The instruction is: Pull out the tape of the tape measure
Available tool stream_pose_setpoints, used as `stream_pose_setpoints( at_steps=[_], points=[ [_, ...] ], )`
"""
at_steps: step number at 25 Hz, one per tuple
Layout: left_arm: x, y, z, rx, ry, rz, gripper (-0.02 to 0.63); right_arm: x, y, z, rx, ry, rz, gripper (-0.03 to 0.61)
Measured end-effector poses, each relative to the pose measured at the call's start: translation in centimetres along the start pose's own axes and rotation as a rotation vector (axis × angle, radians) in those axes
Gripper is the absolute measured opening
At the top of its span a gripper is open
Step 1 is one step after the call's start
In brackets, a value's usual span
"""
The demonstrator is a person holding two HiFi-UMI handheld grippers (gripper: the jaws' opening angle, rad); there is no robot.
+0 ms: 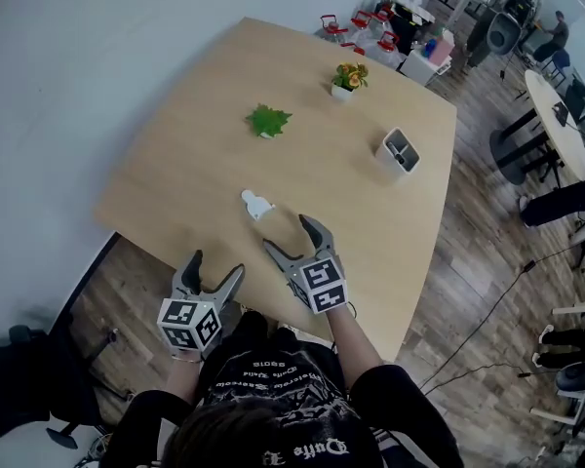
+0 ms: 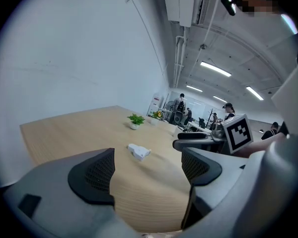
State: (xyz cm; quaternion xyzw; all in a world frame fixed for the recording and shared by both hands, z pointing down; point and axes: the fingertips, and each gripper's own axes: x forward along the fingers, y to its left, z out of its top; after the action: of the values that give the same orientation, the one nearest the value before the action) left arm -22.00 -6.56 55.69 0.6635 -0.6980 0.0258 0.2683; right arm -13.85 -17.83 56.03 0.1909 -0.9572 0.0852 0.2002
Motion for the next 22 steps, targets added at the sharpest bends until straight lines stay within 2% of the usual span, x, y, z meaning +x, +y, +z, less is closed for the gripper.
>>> stream_pose_setpoints(
  at_steps=[6, 13, 19, 22],
  points=[
    [-0.1, 2.8, 0.1, -0.038, 0.018, 0.001, 0.431, 6.4, 0.5, -1.9, 0.000, 0.196, 0.053, 0.379],
    [-0.3, 5.5, 0.6, -0.033, 0.032, 0.005, 0.431, 11.8, -0.1, -4.4, -0.004, 0.336, 0.066, 0.379],
    [-0.7, 8.4, 0.2, -0.037, 0.052, 0.018, 0.431, 15.1, -1.3, -5.4, -0.108, 0.412, 0.059, 0.374],
    [-0.9, 9.8, 0.4, -0.031, 0.052, 0.032, 0.431, 15.9, -1.3, -6.7, -0.138, 0.495, 0.078, 0.371]
  ],
)
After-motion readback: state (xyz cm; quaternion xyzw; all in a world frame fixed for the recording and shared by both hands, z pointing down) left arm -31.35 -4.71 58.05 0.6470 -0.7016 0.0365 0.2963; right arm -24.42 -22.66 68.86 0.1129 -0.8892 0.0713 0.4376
